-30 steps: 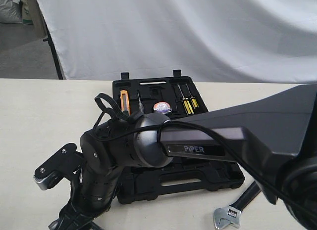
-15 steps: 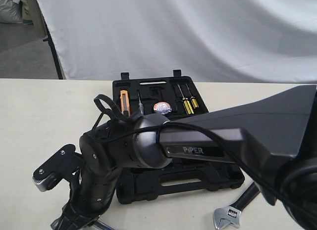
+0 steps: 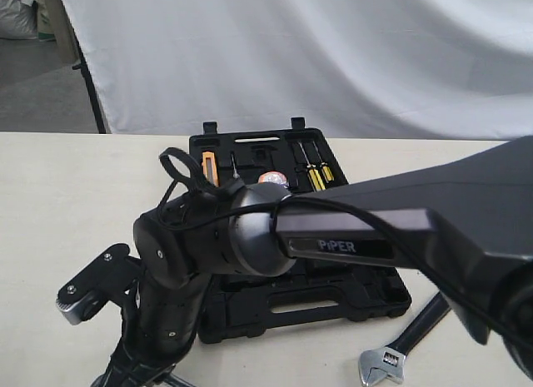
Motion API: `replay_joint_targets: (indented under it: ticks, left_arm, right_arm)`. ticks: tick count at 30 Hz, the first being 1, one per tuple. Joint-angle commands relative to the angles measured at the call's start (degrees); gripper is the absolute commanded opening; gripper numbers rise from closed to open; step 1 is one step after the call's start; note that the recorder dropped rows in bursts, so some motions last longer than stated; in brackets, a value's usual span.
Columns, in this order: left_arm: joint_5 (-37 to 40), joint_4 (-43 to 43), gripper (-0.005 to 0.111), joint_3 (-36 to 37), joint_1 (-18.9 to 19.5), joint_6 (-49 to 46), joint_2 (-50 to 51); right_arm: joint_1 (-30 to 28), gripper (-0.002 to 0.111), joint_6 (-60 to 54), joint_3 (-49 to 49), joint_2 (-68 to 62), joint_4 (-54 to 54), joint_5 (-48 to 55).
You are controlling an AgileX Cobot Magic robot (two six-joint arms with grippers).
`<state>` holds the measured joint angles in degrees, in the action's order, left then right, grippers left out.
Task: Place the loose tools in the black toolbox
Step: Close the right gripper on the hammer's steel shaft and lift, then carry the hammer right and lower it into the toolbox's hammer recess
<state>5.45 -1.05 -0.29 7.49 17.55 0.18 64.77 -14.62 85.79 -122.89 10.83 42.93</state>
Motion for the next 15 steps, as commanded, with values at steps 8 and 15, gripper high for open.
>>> replay_joint_targets:
  ticks: [8,15]
  left_arm:
    - [-0.4,-0.3,0.001,-0.2,1.5,0.3,-0.2]
    - [-0.4,-0.3,0.001,-0.2,1.5,0.3,-0.2]
  right_arm:
    - [-0.1,-0.001,-1.7,0.1,8.3,-4.9,2.4]
    - [-2.8,-0.001,-1.7,0.1,11.9,-14.8,5.6]
